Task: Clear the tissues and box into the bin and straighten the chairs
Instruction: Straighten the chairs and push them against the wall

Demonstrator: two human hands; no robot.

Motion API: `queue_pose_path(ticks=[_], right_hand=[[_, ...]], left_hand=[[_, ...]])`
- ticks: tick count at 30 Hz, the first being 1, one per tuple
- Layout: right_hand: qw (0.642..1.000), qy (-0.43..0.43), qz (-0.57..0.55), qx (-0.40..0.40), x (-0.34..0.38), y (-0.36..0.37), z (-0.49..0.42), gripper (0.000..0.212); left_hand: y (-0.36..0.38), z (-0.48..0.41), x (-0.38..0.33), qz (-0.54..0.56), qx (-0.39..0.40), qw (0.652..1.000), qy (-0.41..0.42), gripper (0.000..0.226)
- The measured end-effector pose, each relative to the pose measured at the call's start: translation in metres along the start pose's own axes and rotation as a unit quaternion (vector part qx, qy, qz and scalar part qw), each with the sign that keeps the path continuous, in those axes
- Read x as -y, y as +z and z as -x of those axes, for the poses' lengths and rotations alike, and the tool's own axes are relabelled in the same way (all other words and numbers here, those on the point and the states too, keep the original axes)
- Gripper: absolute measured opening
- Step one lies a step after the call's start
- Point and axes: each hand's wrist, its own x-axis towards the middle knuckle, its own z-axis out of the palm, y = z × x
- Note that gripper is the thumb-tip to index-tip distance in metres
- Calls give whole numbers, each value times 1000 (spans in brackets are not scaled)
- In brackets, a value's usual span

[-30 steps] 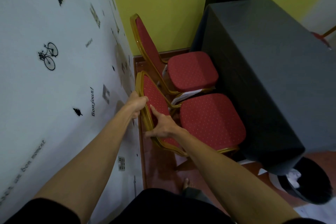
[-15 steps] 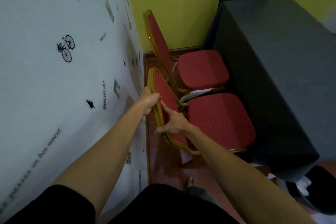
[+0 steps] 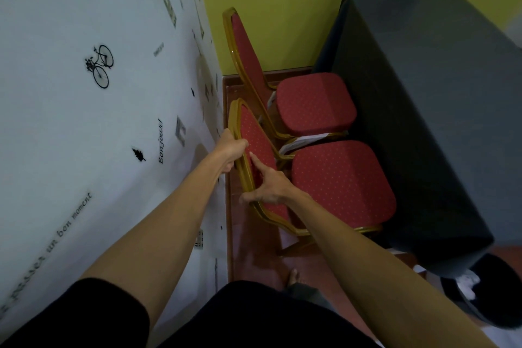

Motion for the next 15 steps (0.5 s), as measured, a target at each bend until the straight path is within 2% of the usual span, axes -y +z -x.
queue_pose_path(ticks=[15], right_hand=[[1000, -7, 8, 5, -1, -2, 4, 140]], left_hand=[[1, 5, 1, -6, -3, 1000, 10, 29]])
